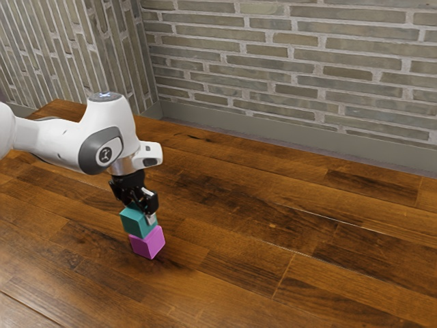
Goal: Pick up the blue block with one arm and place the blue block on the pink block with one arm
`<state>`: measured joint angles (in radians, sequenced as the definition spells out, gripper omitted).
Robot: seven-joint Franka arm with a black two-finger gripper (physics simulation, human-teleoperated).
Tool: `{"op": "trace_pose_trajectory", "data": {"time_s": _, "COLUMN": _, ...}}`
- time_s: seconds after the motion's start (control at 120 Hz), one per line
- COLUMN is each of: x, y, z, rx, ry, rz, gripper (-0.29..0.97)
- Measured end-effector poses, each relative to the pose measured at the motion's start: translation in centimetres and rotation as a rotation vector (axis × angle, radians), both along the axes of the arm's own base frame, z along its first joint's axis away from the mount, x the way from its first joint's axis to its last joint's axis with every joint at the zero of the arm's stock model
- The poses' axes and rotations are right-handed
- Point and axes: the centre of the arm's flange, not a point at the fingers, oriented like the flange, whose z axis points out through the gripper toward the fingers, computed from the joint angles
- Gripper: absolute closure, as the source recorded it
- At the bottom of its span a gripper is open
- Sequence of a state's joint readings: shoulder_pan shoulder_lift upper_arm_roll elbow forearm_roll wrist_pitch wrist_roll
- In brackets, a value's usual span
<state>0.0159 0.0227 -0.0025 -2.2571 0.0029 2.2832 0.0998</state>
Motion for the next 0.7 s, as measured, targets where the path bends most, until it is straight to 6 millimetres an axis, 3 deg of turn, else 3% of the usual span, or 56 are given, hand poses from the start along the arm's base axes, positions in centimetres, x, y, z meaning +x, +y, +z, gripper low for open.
{"op": "trace_pose_trajectory", "data": {"time_s": 0.25, "x": 0.6, "y": 1.5, "z": -0.7, "rx": 0.000, "ry": 0.009, "rz": 0.024, "gripper": 0.35}}
{"op": "trace_pose_trajectory", "data": {"time_s": 0.7, "x": 0.7, "y": 1.2, "z": -0.9, "rx": -0.001, "ry": 0.011, "rz": 0.013, "gripper": 0.35}}
